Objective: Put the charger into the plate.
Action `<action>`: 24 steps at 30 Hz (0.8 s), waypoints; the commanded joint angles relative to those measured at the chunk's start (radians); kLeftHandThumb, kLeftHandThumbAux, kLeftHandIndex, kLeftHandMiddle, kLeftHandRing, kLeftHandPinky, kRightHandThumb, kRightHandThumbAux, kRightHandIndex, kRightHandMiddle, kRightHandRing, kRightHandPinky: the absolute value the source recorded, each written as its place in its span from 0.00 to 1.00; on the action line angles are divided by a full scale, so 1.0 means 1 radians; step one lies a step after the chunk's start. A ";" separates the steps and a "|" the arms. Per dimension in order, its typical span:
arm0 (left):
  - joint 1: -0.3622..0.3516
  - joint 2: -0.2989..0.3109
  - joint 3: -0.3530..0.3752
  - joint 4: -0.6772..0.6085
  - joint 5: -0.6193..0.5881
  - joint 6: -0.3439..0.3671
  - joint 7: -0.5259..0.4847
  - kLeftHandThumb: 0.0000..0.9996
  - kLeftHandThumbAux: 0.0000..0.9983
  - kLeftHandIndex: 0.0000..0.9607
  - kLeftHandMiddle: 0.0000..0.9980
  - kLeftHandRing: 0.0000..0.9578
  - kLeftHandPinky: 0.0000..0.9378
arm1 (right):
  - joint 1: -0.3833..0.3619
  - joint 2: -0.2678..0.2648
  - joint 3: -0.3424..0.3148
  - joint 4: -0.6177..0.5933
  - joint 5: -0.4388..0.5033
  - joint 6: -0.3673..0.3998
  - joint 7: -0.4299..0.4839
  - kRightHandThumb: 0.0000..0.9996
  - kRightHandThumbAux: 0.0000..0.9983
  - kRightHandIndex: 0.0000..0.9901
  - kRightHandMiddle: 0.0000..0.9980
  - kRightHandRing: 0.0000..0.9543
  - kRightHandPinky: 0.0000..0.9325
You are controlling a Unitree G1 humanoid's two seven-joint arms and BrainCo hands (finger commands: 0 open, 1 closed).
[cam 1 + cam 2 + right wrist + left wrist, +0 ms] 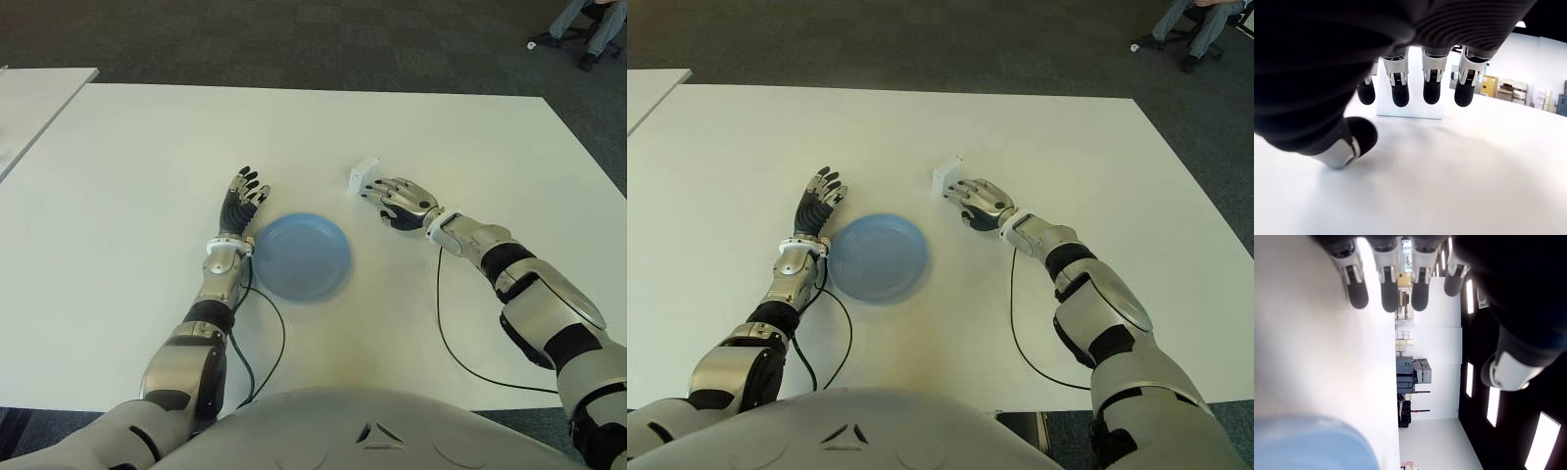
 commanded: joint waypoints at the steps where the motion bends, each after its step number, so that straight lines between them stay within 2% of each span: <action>1: 0.053 -0.006 -0.001 0.072 0.002 0.074 -0.016 0.00 0.59 0.10 0.15 0.15 0.17 | 0.018 -0.027 0.007 -0.032 -0.019 -0.026 0.018 0.00 0.57 0.01 0.10 0.07 0.00; 12: 0.047 -0.004 -0.003 0.084 0.004 0.076 -0.014 0.00 0.58 0.10 0.14 0.14 0.16 | 0.042 -0.067 0.002 -0.100 -0.026 -0.046 0.022 0.00 0.57 0.02 0.15 0.12 0.06; 15: 0.047 -0.004 -0.003 0.085 0.004 0.077 -0.014 0.00 0.59 0.10 0.14 0.14 0.16 | 0.047 -0.079 0.005 -0.121 -0.036 -0.059 0.005 0.00 0.58 0.03 0.17 0.15 0.12; 20: 0.046 -0.003 -0.003 0.089 0.005 0.074 -0.012 0.00 0.60 0.11 0.14 0.15 0.17 | 0.047 -0.113 0.013 -0.193 -0.084 -0.099 -0.096 0.00 0.58 0.07 0.22 0.22 0.20; 24: 0.044 -0.003 -0.004 0.093 0.008 0.073 -0.007 0.00 0.60 0.12 0.15 0.16 0.20 | 0.046 -0.122 0.012 -0.214 -0.117 -0.110 -0.172 0.00 0.57 0.10 0.26 0.26 0.23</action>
